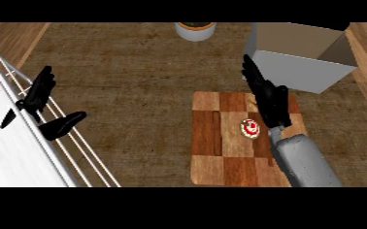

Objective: Pick the cupcake from the cutting board and place it in the cardboard box

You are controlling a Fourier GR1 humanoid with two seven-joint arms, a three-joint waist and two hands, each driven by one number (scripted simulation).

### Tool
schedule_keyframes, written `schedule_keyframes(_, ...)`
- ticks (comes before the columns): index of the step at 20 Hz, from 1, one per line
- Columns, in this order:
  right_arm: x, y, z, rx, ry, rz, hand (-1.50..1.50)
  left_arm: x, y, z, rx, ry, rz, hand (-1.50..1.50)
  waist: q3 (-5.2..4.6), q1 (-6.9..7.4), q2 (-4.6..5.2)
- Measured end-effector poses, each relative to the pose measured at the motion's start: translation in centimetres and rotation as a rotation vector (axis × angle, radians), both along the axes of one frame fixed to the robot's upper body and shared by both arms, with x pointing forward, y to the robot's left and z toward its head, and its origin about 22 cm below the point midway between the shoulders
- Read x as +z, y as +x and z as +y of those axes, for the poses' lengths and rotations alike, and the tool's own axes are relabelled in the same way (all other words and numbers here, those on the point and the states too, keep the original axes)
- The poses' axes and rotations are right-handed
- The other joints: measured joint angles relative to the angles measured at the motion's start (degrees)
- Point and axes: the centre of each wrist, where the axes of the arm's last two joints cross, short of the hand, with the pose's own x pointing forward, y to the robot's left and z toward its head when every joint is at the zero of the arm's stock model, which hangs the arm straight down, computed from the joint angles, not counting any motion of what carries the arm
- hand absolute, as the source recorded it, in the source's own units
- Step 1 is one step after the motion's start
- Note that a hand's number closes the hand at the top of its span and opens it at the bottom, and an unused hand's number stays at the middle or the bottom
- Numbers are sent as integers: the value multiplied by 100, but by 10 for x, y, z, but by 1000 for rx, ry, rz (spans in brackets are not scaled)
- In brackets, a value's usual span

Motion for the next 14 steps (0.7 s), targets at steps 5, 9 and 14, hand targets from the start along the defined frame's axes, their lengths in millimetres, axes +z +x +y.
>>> schedule_keyframes(5,53,4,-39,-103,-67,-219,-150,-9,1,-21,169,22,96,0,57,-304,36)
schedule_keyframes(9,81,2,-83,-190,-274,-307,-150,-12,-15,-16,251,-47,253,0,83,-623,1)
schedule_keyframes(14,89,-9,-107,-185,-427,-367,-150,0,-11,-50,252,-92,365,0,82,-792,43)
